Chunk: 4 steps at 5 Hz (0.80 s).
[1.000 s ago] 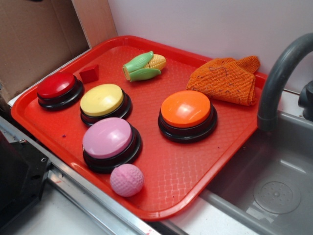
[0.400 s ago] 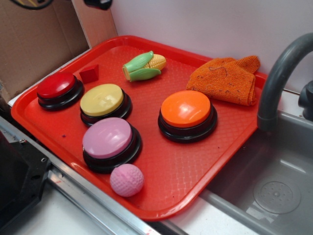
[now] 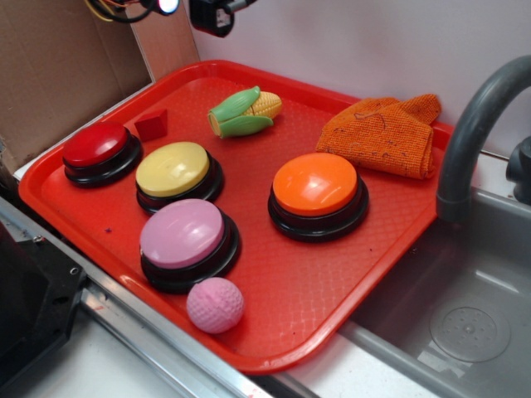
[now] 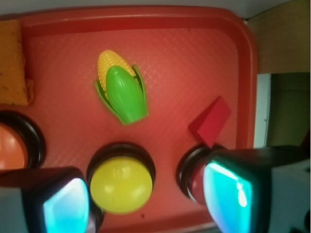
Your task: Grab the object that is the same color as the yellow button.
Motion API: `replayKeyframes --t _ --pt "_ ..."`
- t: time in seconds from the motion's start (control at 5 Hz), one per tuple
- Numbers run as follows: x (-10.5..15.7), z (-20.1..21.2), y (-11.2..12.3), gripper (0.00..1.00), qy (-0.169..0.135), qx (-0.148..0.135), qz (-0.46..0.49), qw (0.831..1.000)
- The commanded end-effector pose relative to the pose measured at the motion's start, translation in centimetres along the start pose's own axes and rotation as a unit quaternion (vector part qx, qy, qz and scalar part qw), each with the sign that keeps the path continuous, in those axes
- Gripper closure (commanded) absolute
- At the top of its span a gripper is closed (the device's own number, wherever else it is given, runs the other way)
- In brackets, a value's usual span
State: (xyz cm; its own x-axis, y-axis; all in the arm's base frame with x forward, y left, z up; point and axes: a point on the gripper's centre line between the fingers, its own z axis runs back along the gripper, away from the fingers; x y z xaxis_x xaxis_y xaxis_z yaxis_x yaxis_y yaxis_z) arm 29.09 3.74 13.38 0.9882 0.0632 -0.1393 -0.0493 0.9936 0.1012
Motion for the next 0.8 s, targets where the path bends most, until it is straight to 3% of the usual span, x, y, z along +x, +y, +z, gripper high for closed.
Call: replayKeyframes --t 0.0,0.6 --pt "4.2 -2.1 -0.3 0.00 0.002 -0.004 -0.037 0.999" --pt "5.5 -5.1 -1.1 0.00 0.037 -0.002 -0.047 0.998"
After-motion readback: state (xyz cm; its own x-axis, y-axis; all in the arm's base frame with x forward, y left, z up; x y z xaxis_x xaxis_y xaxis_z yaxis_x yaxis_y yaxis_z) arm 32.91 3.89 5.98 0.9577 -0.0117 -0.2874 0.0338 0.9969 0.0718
